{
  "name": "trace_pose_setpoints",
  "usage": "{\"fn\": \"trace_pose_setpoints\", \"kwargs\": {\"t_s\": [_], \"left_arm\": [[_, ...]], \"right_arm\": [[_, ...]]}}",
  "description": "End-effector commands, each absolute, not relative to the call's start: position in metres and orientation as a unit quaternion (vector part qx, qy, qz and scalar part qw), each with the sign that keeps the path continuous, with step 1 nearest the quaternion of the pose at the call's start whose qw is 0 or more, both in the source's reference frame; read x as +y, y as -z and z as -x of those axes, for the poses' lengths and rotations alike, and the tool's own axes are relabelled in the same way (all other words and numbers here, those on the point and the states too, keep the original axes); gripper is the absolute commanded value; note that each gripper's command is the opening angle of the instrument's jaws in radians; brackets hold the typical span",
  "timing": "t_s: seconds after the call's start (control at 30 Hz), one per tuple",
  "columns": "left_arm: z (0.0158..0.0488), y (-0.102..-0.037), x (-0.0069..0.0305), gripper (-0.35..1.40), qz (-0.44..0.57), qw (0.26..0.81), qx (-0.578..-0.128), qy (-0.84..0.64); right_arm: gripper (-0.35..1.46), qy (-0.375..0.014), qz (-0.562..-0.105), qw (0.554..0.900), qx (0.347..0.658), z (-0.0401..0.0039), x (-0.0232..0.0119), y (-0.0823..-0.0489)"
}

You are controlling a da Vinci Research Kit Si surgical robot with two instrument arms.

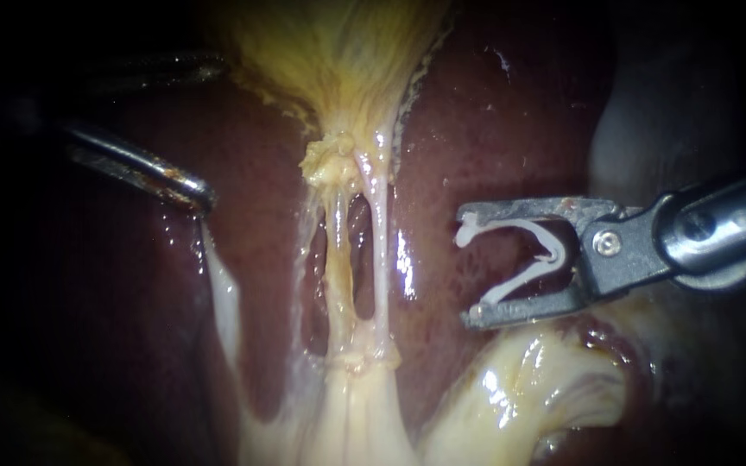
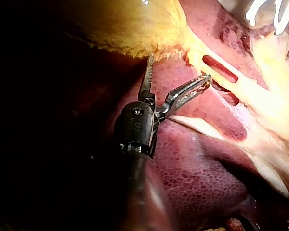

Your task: Grabbing gallbladder

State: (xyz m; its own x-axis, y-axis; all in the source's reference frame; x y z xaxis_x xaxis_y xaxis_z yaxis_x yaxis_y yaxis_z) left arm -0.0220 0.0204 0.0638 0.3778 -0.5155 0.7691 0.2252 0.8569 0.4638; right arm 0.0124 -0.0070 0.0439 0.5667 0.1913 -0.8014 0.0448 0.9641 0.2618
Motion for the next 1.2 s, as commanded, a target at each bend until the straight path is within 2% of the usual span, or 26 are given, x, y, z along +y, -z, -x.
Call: {"fn": "trace_pose_setpoints", "kwargs": {"t_s": [0.03,0.37,0.87,1.2], "left_arm": [[0.0220,-0.0637,0.0204,0.95,-0.142,0.818,-0.510,0.226],[0.0239,-0.0644,0.0203,0.78,-0.176,0.798,-0.497,0.292],[0.0289,-0.0680,0.0176,0.68,-0.220,0.781,-0.477,0.337],[0.0302,-0.0686,0.0178,0.46,-0.228,0.778,-0.472,0.347]], "right_arm": [[0.50,-0.042,-0.127,0.876,0.464,-0.0124,-0.0070,-0.0439],[0.50,-0.042,-0.127,0.876,0.464,-0.0124,-0.0070,-0.0439],[0.50,-0.042,-0.127,0.876,0.464,-0.0124,-0.0070,-0.0438],[0.50,-0.041,-0.127,0.876,0.464,-0.0124,-0.0071,-0.0438]]}}
